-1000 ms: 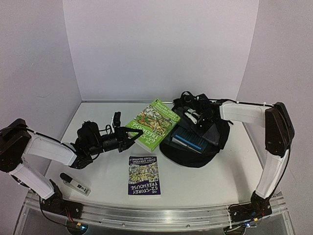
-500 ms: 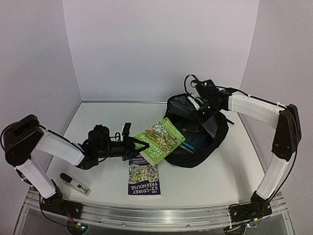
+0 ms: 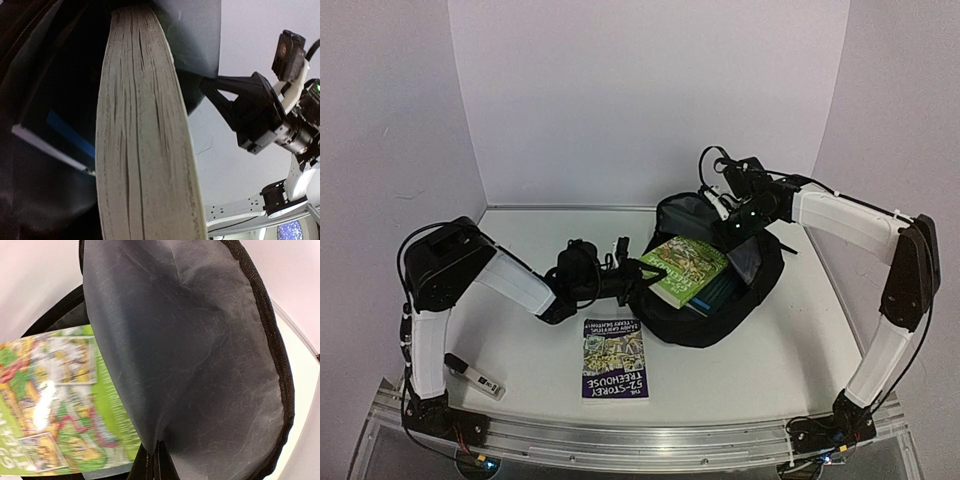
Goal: Pack the student bag
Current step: Place the book in the student bag.
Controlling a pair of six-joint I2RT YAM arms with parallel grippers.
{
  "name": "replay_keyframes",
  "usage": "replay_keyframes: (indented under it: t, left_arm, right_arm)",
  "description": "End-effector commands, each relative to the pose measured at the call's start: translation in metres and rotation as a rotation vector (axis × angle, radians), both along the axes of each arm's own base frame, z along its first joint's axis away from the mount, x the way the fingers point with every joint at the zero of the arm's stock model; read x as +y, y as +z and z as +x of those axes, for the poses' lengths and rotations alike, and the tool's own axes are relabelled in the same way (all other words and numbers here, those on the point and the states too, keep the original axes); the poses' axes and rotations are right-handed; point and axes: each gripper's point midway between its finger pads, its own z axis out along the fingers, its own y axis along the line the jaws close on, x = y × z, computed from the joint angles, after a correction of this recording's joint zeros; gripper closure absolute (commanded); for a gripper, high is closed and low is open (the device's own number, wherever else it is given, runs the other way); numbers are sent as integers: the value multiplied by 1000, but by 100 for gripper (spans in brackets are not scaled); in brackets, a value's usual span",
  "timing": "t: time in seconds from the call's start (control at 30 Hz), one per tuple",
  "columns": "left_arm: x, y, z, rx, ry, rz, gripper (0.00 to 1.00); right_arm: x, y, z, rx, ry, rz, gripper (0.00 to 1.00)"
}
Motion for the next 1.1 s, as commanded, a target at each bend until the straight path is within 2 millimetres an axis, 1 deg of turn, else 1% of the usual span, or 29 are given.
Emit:
replay_keyframes:
  t: [0.0, 0.03, 0.07, 0.13, 0.17, 0.2, 0.23, 0.3, 0.37, 0.43, 0.53, 0.6, 0.63, 0.67, 0.73, 0.83, 0.9, 1.03, 1.07]
  left_arm:
    - [-28, 37, 40, -7, 73, -149, 98]
    - [-36, 34, 48, 7, 80, -135, 96]
    - [-43, 32, 55, 20, 84, -119, 91]
    - [-55, 37, 67, 8, 104, -89, 82]
    - [-57, 31, 71, 21, 122, -38, 77]
    - [-58, 37, 74, 0, 140, -18, 71]
    - [-56, 35, 76, 3, 159, 26, 66]
    - [-51, 33, 76, -10, 189, 109, 56]
    - [-46, 37, 74, -25, 214, 176, 46]
    - [-43, 34, 69, -26, 221, 235, 39]
    - [-41, 29, 59, -10, 214, 300, 34]
    - [-39, 29, 54, -16, 220, 336, 25]
    - [-37, 29, 51, -15, 222, 361, 22]
    - [-36, 26, 47, -11, 219, 391, 22]
    - [-33, 26, 42, -9, 227, 429, 21]
    - [-31, 25, 36, -19, 235, 479, 27]
    - [-33, 25, 35, -19, 227, 487, 36]
    - [-44, 21, 37, -24, 199, 478, 64]
    - [-47, 20, 39, -26, 195, 475, 69]
  right_arm:
    - [12, 38, -3, -57, 18, 111, 100]
    - [13, 37, -3, -55, 19, 111, 100]
    - [12, 36, -3, -53, 18, 111, 100]
    - [13, 35, -2, -52, 17, 109, 100]
    - [13, 34, -1, -51, 15, 107, 100]
    - [13, 35, 0, -53, 15, 106, 100]
    - [13, 35, 0, -54, 14, 106, 100]
    - [13, 35, 1, -55, 15, 107, 100]
    - [14, 36, 2, -56, 12, 112, 100]
    - [15, 35, 3, -52, 10, 113, 100]
    - [15, 34, 4, -53, 10, 108, 100]
    - [14, 34, 4, -56, 10, 103, 100]
    - [14, 34, 4, -57, 10, 100, 100]
    - [13, 34, 4, -59, 10, 97, 100]
    - [13, 34, 5, -60, 10, 95, 100]
    - [14, 33, 5, -58, 12, 96, 100]
    - [14, 32, 4, -55, 14, 96, 100]
    - [14, 32, 3, -52, 15, 98, 100]
    - [14, 32, 3, -52, 17, 98, 100]
